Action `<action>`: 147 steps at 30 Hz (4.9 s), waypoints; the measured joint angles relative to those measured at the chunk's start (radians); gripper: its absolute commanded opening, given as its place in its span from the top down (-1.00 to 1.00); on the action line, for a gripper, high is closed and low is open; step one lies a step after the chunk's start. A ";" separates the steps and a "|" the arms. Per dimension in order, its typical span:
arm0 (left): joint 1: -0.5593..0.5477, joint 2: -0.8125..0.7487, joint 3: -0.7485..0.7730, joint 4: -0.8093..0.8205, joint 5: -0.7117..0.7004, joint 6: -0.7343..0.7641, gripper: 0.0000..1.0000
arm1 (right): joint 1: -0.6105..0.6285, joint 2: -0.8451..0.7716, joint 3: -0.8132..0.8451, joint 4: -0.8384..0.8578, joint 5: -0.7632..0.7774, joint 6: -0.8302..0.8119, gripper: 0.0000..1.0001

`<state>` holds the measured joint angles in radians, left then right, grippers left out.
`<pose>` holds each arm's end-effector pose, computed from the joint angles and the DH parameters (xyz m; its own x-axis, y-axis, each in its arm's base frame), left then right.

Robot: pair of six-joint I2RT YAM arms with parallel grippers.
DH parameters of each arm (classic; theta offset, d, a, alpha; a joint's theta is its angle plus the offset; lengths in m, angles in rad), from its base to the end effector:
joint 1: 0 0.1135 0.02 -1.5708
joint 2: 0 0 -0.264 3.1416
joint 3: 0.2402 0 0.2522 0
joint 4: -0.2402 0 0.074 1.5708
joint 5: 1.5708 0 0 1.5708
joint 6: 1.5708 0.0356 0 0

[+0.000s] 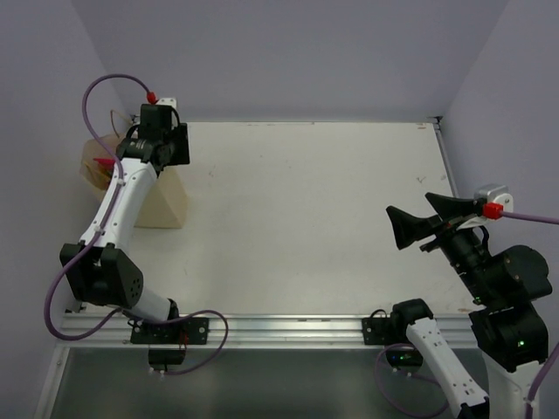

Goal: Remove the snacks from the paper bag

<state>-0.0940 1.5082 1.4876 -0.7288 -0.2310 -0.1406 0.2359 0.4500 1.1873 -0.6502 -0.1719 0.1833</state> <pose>0.3285 -0.0228 0.3579 -0.6609 -0.0747 -0.7467 -0.1698 0.9841 0.0518 0.0296 0.0134 0.4469 0.0110 0.1874 -0.9822 -0.4047 0.8991 0.1670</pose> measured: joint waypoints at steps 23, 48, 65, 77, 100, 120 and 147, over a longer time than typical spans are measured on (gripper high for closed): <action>-0.411 0.214 0.251 -0.077 0.209 -0.091 0.84 | 0.019 -0.027 -0.016 0.016 0.006 -0.002 -0.98; -0.812 0.253 0.445 -0.111 0.163 -0.204 -1.00 | 0.020 0.374 0.149 -0.032 -0.057 0.029 -0.98; -0.591 -0.188 0.209 -0.048 0.053 -0.204 -1.00 | 0.256 0.840 0.342 -0.087 0.068 0.135 -0.82; -0.587 -0.603 -0.131 -0.072 -0.076 -0.227 -1.00 | 0.275 1.066 0.352 -0.074 0.159 0.165 -0.37; -0.587 -0.595 -0.154 -0.096 -0.090 -0.236 -1.00 | 0.327 1.149 0.394 -0.024 0.320 0.107 1.00; -0.591 -0.332 0.028 0.052 0.195 -0.351 -0.87 | 0.344 0.894 0.254 0.066 0.649 -0.101 1.00; -0.858 -0.259 -0.271 0.470 0.046 -0.759 -0.52 | 0.509 0.762 0.052 0.116 0.793 -0.002 1.00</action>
<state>-0.9524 1.2488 1.2163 -0.2584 -0.1852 -0.8993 0.7452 1.2121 1.2396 -0.5346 0.6209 0.1818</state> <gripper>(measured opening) 0.773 0.011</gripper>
